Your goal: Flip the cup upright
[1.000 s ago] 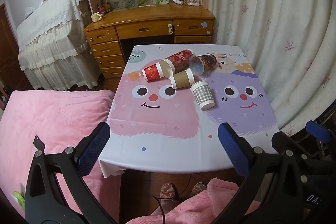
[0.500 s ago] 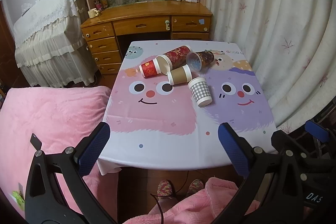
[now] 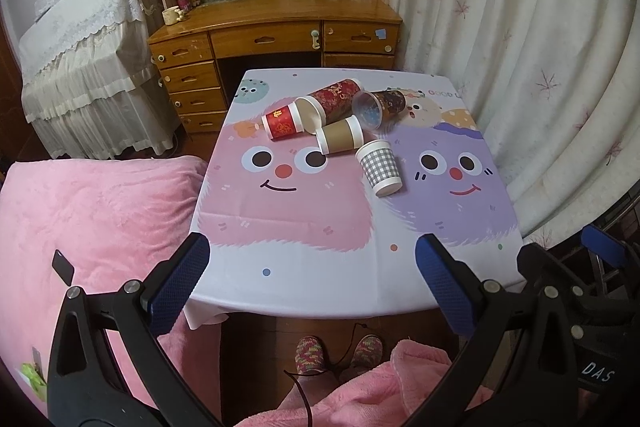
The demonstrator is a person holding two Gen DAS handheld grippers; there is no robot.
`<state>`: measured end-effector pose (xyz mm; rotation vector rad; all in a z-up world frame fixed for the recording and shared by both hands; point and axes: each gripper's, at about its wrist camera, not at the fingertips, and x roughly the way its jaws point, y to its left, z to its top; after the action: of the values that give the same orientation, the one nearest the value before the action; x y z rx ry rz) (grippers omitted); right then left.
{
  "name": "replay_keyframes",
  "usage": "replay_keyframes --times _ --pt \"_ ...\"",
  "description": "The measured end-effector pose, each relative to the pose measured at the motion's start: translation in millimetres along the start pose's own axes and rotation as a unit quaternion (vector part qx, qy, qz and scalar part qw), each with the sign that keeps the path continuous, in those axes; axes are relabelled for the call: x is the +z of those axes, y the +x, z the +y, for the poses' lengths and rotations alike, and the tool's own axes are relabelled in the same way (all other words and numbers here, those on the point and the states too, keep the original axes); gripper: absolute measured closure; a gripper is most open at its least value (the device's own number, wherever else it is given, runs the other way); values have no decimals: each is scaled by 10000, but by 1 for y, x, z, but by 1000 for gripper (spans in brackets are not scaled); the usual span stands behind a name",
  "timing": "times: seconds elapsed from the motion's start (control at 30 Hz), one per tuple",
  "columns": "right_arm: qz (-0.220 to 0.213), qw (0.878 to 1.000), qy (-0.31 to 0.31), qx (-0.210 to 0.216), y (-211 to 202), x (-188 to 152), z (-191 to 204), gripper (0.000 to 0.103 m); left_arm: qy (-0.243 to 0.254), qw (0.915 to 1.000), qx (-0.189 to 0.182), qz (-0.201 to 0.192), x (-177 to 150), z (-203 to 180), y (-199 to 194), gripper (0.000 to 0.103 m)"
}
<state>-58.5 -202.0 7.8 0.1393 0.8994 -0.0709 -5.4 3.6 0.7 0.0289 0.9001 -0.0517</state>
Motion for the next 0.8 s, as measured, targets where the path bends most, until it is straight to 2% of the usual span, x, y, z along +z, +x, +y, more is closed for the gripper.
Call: replay_keyframes --times 0.2,0.8 --pt "-81 9998 -94 -127 -2 4 10 0 -29 10000 -42 35 3 5 7 1" --pt "-70 9998 -101 -125 -1 3 17 0 -34 10000 -48 40 3 9 9 1"
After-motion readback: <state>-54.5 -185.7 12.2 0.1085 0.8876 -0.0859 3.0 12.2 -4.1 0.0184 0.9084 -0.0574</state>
